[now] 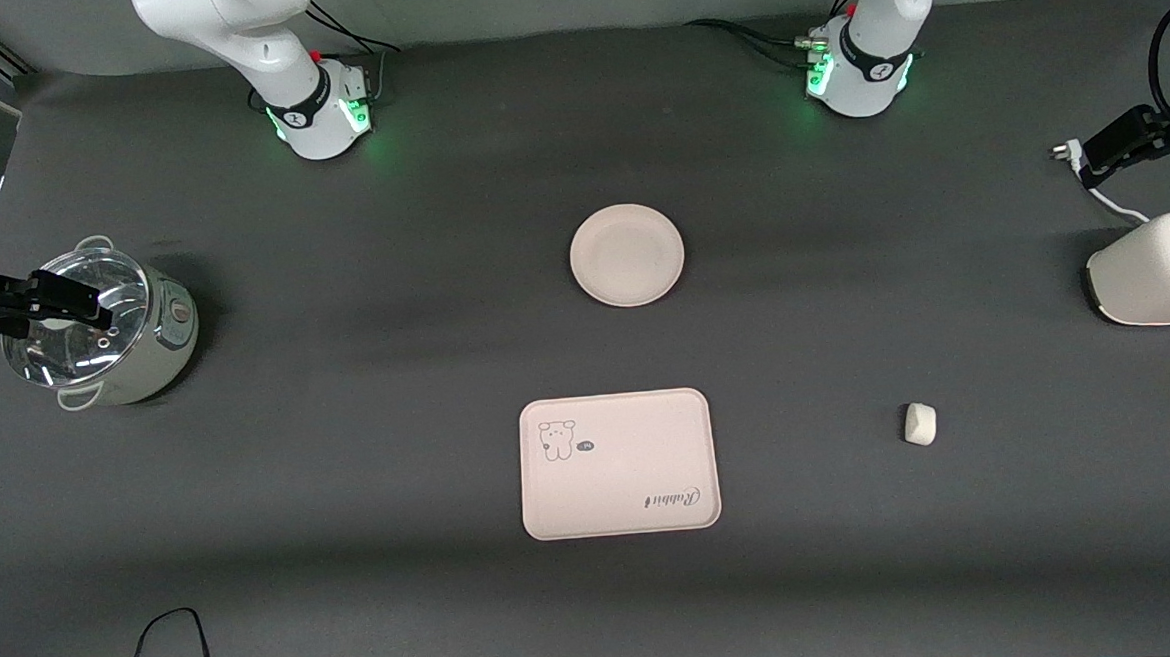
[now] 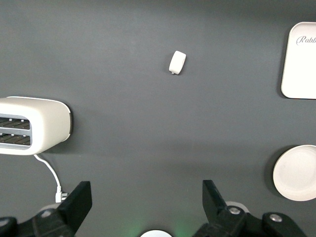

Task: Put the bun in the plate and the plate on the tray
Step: 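Reach the left gripper down toward the small white bun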

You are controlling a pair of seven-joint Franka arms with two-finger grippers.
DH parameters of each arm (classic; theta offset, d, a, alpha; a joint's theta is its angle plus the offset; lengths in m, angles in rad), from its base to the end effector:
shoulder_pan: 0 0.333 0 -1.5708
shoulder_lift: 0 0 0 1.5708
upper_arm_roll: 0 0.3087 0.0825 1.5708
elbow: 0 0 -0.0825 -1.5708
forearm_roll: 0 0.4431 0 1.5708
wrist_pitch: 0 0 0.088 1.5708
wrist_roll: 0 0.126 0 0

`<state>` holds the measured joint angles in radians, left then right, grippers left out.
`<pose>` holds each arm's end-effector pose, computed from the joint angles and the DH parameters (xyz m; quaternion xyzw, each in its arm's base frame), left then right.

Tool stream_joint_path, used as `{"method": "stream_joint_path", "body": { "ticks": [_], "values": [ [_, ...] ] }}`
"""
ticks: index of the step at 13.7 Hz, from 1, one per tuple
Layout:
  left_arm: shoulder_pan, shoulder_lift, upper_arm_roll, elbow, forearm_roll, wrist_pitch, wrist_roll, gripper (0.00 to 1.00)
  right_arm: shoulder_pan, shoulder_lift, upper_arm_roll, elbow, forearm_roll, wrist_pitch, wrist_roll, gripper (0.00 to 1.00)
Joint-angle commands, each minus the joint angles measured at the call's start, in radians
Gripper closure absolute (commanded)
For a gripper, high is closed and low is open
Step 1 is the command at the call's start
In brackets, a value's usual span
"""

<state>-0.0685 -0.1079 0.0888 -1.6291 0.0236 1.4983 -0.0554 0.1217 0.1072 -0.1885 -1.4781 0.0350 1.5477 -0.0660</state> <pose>0.5722 0.0172 0.6249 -0.9992 -0.0382 0.0115 0.0072 0.6413 -0.0328 0.5791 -0.9998 0.0000 0.0173 0.0086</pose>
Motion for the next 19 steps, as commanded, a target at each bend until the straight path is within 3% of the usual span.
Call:
{"method": "stream_joint_path", "body": {
  "ticks": [1,4,7,15,19],
  "values": [
    [0.012,0.011,-0.009,0.014,-0.008,-0.009,0.025,0.00,0.007,-0.023,-0.002,-0.019,-0.026,-0.003,0.025,0.00],
    [-0.005,0.053,-0.009,0.006,-0.028,-0.004,0.029,0.00,0.007,-0.023,-0.002,-0.019,-0.029,-0.003,0.023,0.00],
    [-0.042,0.184,-0.007,-0.011,-0.057,0.063,0.060,0.00,0.007,-0.023,-0.002,-0.019,-0.027,-0.003,0.023,0.00],
    [-0.085,0.557,0.005,-0.097,0.013,0.658,0.043,0.01,0.009,-0.023,-0.002,-0.024,-0.027,-0.003,0.025,0.00],
    [-0.071,0.623,0.006,-0.271,0.013,1.040,0.063,0.01,0.009,-0.023,0.000,-0.025,-0.027,-0.003,0.025,0.00]
  ]
}}
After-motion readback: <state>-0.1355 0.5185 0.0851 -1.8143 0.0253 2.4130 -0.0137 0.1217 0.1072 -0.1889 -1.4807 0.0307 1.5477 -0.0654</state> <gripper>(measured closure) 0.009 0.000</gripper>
